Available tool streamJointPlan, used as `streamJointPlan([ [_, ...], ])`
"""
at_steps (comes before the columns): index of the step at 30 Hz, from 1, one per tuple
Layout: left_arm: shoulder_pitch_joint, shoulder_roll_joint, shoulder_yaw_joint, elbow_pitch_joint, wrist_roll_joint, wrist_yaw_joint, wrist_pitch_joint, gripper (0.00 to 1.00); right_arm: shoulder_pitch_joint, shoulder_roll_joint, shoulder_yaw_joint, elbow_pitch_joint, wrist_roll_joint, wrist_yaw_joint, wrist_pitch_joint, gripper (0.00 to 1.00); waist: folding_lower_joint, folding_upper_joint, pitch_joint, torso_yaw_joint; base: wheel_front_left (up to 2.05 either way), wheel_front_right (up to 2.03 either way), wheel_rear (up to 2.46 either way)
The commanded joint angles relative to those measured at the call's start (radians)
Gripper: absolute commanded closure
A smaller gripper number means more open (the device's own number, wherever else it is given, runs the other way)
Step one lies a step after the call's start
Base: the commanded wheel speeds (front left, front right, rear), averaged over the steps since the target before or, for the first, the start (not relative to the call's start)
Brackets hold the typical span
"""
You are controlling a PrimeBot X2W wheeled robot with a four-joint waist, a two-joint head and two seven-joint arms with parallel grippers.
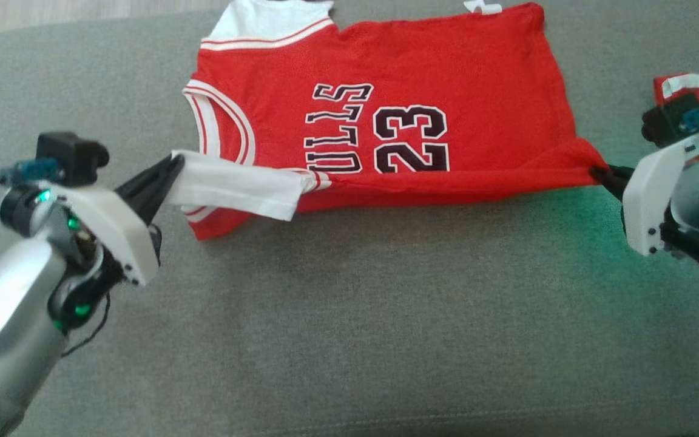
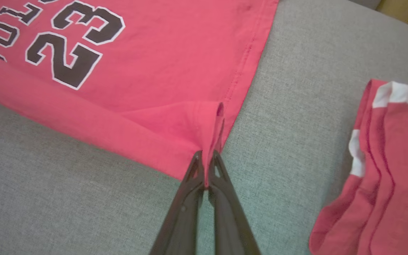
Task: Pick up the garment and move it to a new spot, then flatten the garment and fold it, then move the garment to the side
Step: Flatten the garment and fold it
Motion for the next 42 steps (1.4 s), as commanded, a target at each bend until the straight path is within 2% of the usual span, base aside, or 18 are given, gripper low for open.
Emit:
streamJointPlan([
  [1,-0.088,0.026,0.039,0.009,0.011,-0.006,0.006,1.00,-0.030,-0.007,-0.002,-0.002,-0.005,-0.001,0.007,1.00,-0.0002,0.0000,0.020,-0.002,0.00,0.00,0.00],
  [10,-0.255,-0.031,-0.004,0.175,0.045,-0.024,0.031,1.00,-0.135,0.027,0.014,0.063,-0.007,-0.001,0.026,1.00,-0.0002,0.0000,0.104,0.001,0.00,0.00,0.00],
  [11,-0.269,-0.038,-0.009,0.198,0.045,-0.024,0.037,1.00,-0.147,0.030,0.013,0.075,-0.007,-0.001,0.025,0.14,-0.0002,0.0000,0.111,0.001,0.00,0.00,0.00],
  [12,-0.284,-0.046,-0.015,0.219,0.049,-0.025,0.040,0.76,-0.157,0.036,0.018,0.083,-0.011,-0.001,0.027,0.00,-0.0002,0.0000,0.117,0.001,0.00,0.00,0.00],
  [13,-0.299,-0.054,-0.020,0.238,0.057,-0.025,0.033,0.00,-0.171,0.039,0.022,0.089,-0.019,-0.001,0.017,0.00,-0.0002,0.0000,0.123,0.002,0.00,0.00,0.00],
  [18,-0.358,-0.105,-0.017,0.341,0.075,-0.019,-0.029,0.00,-0.229,0.083,-0.005,0.167,-0.052,-0.001,-0.078,0.00,-0.0002,0.0000,0.138,0.003,0.00,0.00,0.00],
  [23,-0.390,-0.154,0.016,0.417,0.081,0.009,-0.161,0.00,-0.261,0.136,-0.051,0.262,-0.096,-0.001,-0.246,0.00,-0.0002,0.0000,0.127,0.006,0.00,0.00,0.00],
  [27,-0.387,-0.188,0.072,0.422,0.071,0.031,-0.263,0.00,-0.248,0.176,-0.092,0.308,-0.106,-0.001,-0.390,0.00,-0.0002,0.0000,0.098,0.008,0.00,0.00,0.00],
  [29,-0.371,-0.200,0.121,0.387,0.070,0.044,-0.276,0.00,-0.233,0.191,-0.123,0.319,-0.106,-0.001,-0.475,0.00,-0.0002,0.0000,0.078,0.010,0.00,0.00,0.00],
  [34,-0.219,-0.241,0.365,0.128,0.158,0.103,-0.278,0.00,-0.168,0.242,-0.233,0.315,-0.110,-0.001,-0.663,0.00,-0.0002,0.0000,0.018,0.004,0.00,0.00,0.00],
  [38,-0.019,-0.308,0.526,-0.040,0.255,0.127,-0.278,0.00,-0.078,0.288,-0.355,0.249,-0.170,-0.001,-0.689,0.00,-0.0002,0.0000,-0.034,-0.017,0.00,0.00,0.00],
  [42,0.161,-0.392,0.630,-0.137,0.335,0.126,-0.279,0.00,0.083,0.336,-0.546,0.094,-0.333,-0.001,-0.690,0.00,-0.0002,0.0000,-0.069,-0.036,0.00,0.00,0.00],
])
